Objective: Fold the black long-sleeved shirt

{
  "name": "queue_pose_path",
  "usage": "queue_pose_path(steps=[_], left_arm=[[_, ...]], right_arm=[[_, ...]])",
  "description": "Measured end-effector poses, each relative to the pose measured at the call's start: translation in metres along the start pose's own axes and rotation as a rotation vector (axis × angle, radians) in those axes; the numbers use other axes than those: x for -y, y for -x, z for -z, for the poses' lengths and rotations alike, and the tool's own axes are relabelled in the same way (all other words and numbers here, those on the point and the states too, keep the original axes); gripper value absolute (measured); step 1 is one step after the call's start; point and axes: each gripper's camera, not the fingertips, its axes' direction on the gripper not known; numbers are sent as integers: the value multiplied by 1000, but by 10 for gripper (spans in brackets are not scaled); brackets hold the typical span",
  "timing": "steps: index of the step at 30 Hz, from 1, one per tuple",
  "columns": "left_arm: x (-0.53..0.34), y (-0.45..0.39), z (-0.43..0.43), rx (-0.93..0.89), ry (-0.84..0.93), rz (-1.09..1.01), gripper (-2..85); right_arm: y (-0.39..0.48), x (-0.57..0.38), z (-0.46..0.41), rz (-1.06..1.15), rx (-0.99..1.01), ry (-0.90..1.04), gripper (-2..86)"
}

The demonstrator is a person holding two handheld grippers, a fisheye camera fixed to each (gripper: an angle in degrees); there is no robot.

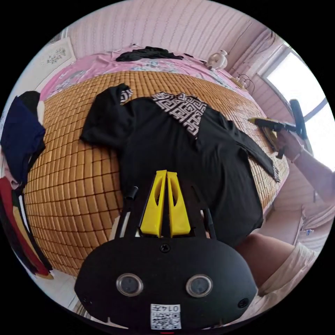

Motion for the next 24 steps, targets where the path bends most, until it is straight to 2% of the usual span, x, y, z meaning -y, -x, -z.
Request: queue_pose_path(steps=[3, 5, 7, 9, 11, 13, 14, 18, 20, 21, 22, 24], left_arm=[[-43, 35, 15, 35, 15, 91, -10], [-73, 55, 23, 9, -7, 135, -9], [-91, 67, 24, -10, 13, 169, -9], [-107, 77, 25, -42, 16, 191, -7], [-126, 90, 34, -70, -26, 202, -8], [-137, 99, 40, -80, -31, 197, -7], [-144, 105, 45, -88, -34, 196, -7], [-161, 123, 58, -100, -33, 203, 3], [-172, 132, 70, -98, -20, 200, 27], [-175, 134, 74, -99, -18, 199, 34], [-184, 140, 83, -102, -27, 205, 44], [-199, 149, 101, -107, -71, 216, 50]], right_arm=[[82, 97, -85, 156, 52, 7, 35], [125, 141, -133, 196, 17, -7, 76], [170, 190, -201, 191, -34, 103, 156], [201, 213, -244, 227, 4, 204, 174], [230, 222, -279, 274, -54, 249, 170], [253, 226, -315, 294, -252, 268, 130], [258, 227, -320, 302, -291, 245, 116], [287, 235, -350, 484, -315, 310, 55], [301, 237, -349, 624, -198, 328, 18], [311, 236, -339, 751, 1, 333, 13], [320, 237, -322, 865, 292, 350, 15], [325, 247, -302, 918, 625, 364, 25]])
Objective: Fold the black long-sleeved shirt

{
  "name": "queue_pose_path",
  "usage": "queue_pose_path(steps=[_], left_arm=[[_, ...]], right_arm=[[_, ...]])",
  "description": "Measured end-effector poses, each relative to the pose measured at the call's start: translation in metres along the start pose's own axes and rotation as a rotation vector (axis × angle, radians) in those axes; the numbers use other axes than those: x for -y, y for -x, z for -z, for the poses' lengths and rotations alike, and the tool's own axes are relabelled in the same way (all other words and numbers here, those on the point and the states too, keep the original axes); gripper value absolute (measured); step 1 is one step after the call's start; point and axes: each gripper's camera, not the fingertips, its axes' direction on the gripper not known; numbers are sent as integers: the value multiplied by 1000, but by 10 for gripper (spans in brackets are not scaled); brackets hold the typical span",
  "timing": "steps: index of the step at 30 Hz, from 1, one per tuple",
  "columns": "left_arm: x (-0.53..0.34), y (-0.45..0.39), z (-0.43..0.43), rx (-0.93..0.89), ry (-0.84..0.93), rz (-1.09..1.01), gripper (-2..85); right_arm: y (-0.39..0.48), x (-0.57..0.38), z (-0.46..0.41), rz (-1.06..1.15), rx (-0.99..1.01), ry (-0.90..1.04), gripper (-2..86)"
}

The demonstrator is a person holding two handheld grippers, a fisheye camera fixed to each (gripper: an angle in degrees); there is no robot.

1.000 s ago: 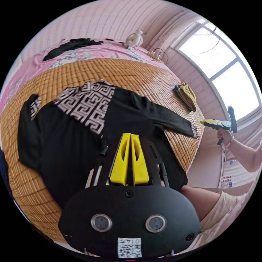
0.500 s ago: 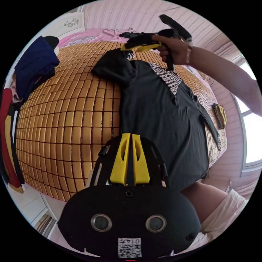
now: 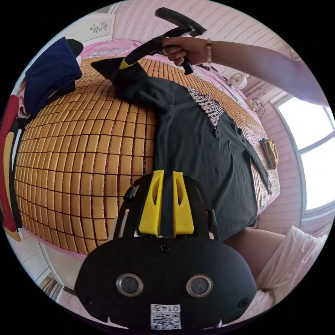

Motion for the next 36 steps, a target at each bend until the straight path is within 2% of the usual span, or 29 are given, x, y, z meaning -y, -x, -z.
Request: queue_pose_path(steps=[2, 4, 7, 13, 19, 21, 22, 23, 26, 32, 36], left_arm=[[-17, 14, 32, 5, -52, 5, 53], [-29, 25, 53, 26, -59, 14, 54], [-46, 48, 82, 72, -46, 59, 57], [-49, 95, 117, 169, -90, 126, 64], [-6, 140, 106, 211, -159, 188, 98], [7, 157, 93, 94, -123, 256, 95], [13, 169, 81, 14, -48, 303, 78], [15, 177, 80, -9, -47, 316, 56], [15, 188, 91, -16, 9, 260, 2], [-19, 203, 158, -12, 245, 118, -9], [-39, 219, 212, 36, 338, 115, -10]], right_arm=[[-1, 3, 14, -20, 27, -116, 53], [-2, -5, 15, -17, -98, -169, 87], [-7, -25, -1, -110, -287, -113, 113], [-9, -84, -18, -320, -454, -123, 116], [-40, -111, -48, -529, -397, -84, 106], [-49, -109, -67, -553, -391, -43, 102], [-52, -106, -79, -544, -418, -18, 98], [-53, -104, -85, -542, -443, -8, 95], [-57, -96, -100, -565, -545, 17, 73], [-60, -90, -110, -566, -582, 14, 16], [-51, -88, -107, -538, -592, -3, 1]])
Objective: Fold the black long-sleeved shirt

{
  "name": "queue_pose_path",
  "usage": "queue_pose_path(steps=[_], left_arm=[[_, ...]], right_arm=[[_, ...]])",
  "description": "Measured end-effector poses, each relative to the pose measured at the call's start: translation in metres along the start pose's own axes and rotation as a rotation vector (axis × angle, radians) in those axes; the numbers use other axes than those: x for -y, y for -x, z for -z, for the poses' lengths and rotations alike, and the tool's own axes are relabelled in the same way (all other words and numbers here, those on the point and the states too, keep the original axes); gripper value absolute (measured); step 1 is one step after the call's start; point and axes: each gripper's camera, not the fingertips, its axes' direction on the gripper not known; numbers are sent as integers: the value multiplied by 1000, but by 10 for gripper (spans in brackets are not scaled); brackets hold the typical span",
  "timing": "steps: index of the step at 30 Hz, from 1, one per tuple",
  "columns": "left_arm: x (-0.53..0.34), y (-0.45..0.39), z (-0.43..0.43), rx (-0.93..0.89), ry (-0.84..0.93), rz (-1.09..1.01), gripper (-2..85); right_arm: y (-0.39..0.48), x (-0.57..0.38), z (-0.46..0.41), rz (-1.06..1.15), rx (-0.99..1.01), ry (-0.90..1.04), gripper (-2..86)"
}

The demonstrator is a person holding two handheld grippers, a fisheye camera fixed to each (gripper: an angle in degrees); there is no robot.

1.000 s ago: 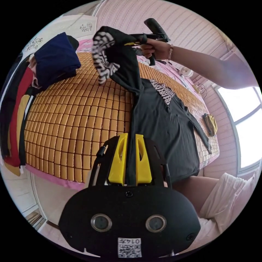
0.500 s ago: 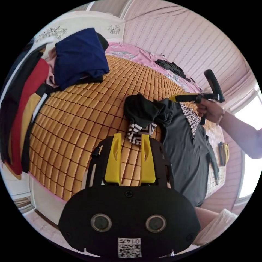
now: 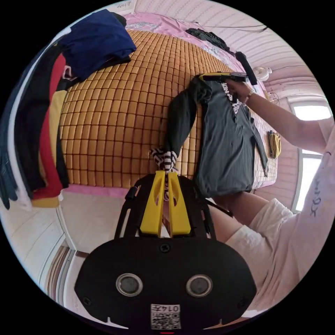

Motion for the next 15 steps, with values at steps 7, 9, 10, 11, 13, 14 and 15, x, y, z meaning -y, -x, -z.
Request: queue_pose_path(steps=[7, 9, 10, 11, 13, 14, 15], left_arm=[[-29, 71, 32, -343, -18, 180, -9], [-40, 109, 27, -385, -104, 394, -9], [-51, 128, 26, -383, -181, 527, -8], [-61, 138, 29, -371, -269, 611, -6], [-68, 134, 35, -300, -342, 626, -2], [-65, 120, 38, -209, -336, 571, 4], [-61, 110, 39, -150, -318, 523, 8]], right_arm=[[11, -3, 9, 13, -7, -30, -2], [11, -1, 6, -3, -27, -20, -2], [11, 0, 5, -15, -30, -15, -1], [10, 1, 4, -20, -29, -12, -1], [10, 3, 1, -38, -24, 8, -1], [11, 4, 1, -40, -25, 12, -1], [14, 4, 1, -38, -32, 15, -1]])
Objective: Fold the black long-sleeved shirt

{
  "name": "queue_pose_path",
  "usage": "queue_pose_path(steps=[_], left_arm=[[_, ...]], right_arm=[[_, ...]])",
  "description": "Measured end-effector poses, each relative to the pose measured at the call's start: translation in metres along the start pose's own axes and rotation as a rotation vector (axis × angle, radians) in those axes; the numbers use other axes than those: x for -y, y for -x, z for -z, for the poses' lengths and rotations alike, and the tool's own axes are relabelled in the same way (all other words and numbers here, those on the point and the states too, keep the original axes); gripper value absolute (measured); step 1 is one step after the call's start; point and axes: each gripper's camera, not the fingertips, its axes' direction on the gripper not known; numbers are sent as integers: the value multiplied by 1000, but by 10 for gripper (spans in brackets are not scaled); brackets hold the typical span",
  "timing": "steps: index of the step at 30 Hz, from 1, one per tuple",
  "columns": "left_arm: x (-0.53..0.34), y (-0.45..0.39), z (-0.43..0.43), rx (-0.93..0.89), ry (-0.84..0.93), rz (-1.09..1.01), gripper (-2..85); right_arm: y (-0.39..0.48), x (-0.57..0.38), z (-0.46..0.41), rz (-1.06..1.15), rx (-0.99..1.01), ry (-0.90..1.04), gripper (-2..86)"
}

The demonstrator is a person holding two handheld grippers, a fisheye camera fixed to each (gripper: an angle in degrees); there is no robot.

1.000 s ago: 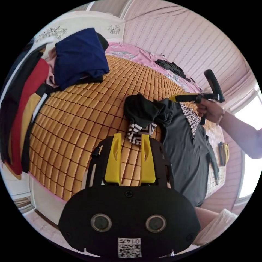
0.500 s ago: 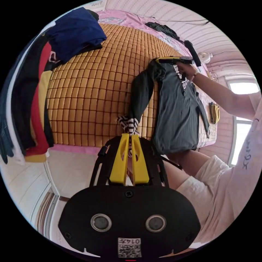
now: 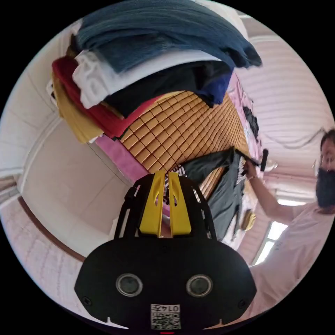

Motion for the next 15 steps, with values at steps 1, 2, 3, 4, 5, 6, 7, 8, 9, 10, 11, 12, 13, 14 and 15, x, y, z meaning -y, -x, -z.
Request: queue_pose_path(steps=[1, 2, 3, 4, 5, 6, 7, 8, 9, 10, 11, 12, 13, 14, 15], left_arm=[[-5, -25, -7, 116, 31, -124, 19], [-11, -51, -20, 185, 89, -242, 33], [-15, -64, -28, 197, 126, -297, 41], [-20, -86, -45, 204, 190, -380, 57], [-25, -103, -61, 209, 214, -435, 75], [-28, -109, -68, 215, 217, -463, 84], [-31, -119, -84, 256, 228, -515, 91], [-33, -124, -100, 326, 256, -535, 94], [-32, -124, -109, 358, 284, -536, 93], [-32, -127, -114, 359, 301, -557, 89], [-31, -126, -113, 337, 314, -566, 84], [-31, -125, -111, 326, 314, -555, 69], [-31, -123, -105, 342, 305, -531, 40], [-32, -122, -96, 342, 296, -542, 17], [-31, -122, -91, 333, 295, -544, 6]], right_arm=[[3, 0, 1, 2, -9, -3, -1], [5, 0, 2, 3, -14, -2, -1], [8, 0, 3, 8, -25, -1, -1], [10, 0, 5, 12, -34, 1, -1], [12, 0, 5, 14, -37, 2, -1], [13, 0, 7, 15, -41, 5, -1], [15, 0, 9, 17, -43, 10, -1], [15, 0, 10, 18, -44, 13, -1], [16, 0, 12, 22, -44, 19, -1], [16, 1, 15, 26, -43, 25, -1], [16, 1, 16, 29, -42, 28, -1], [17, 1, 18, 37, -42, 33, -1], [17, 1, 21, 42, -40, 35, -1], [17, 0, 23, 43, -39, 37, -1], [17, 0, 26, 45, -35, 38, -1]])
